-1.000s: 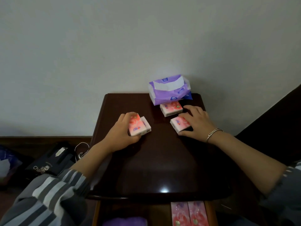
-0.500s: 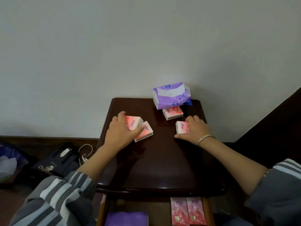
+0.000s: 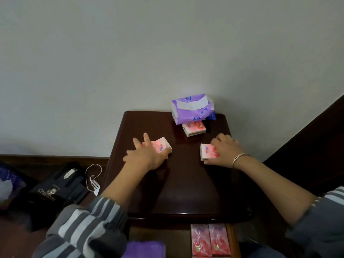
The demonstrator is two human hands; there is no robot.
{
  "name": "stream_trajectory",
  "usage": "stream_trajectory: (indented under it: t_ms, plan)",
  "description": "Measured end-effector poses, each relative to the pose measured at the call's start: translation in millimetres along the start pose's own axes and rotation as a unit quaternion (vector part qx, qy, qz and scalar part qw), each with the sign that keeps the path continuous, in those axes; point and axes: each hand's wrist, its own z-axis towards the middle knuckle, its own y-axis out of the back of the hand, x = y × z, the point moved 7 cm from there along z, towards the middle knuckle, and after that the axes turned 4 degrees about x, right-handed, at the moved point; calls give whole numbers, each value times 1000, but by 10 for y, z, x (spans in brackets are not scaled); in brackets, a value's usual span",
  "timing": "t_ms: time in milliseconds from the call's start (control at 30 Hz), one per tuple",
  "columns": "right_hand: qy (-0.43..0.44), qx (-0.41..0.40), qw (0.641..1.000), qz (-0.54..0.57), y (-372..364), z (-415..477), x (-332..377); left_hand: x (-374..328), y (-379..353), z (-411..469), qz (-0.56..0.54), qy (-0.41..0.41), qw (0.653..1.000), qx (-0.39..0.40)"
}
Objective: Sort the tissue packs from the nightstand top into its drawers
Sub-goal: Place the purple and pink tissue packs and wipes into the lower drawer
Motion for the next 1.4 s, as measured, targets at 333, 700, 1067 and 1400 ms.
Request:
stream_trajectory:
  t_ms: [333,700,1067,1400]
  plan:
    - [137,-10,989,55,151,280,429,-225,-58,37,189,-218,952,-102]
    - [168,-74,983,22,142,-603,508,73,-76,-139,38,-212,964,-158]
    - [81,-5,997,14,345,-159,413,160,-124,-114,-11,-166,975,-147]
    - [62,12,998,-18,48,-140,510,24,-95,-168,100,-125,973,-166]
